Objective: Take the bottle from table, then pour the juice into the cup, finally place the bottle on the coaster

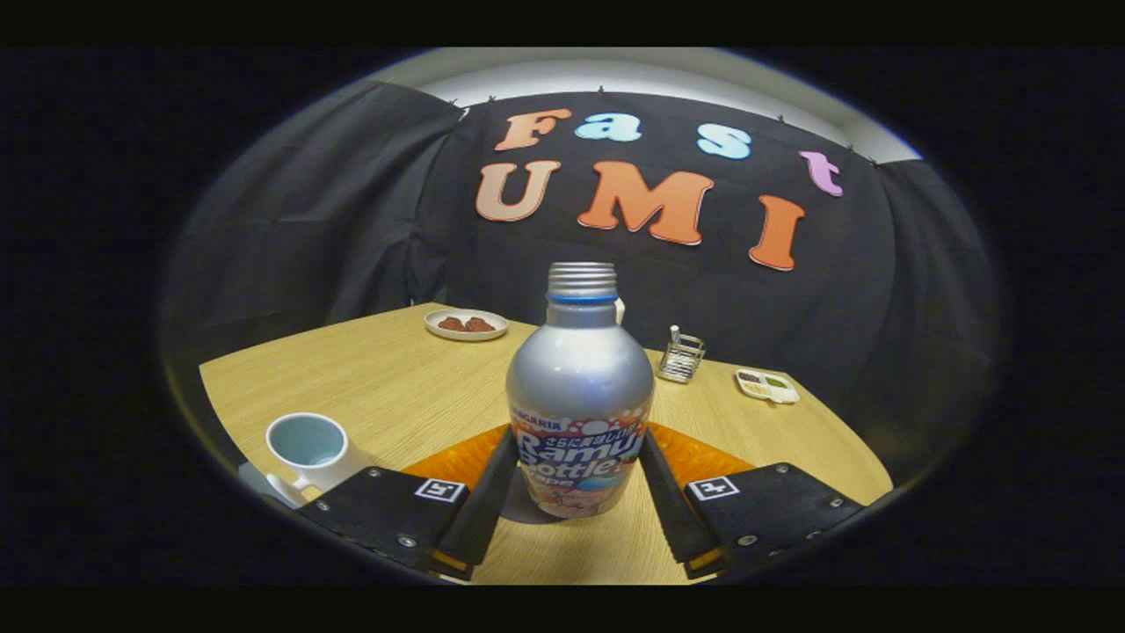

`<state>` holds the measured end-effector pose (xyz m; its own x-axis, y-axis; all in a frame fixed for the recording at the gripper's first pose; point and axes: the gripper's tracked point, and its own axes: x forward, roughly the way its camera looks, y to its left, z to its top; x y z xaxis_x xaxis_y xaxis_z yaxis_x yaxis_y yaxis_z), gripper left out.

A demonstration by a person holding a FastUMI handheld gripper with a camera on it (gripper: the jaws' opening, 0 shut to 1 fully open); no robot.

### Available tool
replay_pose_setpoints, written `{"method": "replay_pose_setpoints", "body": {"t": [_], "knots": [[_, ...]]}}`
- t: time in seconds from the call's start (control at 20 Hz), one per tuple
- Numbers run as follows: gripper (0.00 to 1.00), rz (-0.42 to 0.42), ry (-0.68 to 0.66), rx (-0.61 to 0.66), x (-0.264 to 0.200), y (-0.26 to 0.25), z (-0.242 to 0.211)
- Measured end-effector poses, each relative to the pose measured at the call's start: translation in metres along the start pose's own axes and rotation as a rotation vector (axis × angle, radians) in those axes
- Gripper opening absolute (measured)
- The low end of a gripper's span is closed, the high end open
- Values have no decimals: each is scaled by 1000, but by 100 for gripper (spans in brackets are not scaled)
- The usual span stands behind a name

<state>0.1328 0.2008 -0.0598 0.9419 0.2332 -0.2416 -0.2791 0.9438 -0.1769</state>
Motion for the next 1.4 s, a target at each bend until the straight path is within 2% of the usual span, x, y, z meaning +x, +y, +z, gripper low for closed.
{"method": "replay_pose_setpoints", "body": {"t": [0.15,0.35,0.75,1.4], "knots": [[77,44,8,81,9,10,-9],[77,59,14,120,19,17,-10],[77,65,58,134,36,19,-29],[80,40,80,128,27,20,-44]]}}
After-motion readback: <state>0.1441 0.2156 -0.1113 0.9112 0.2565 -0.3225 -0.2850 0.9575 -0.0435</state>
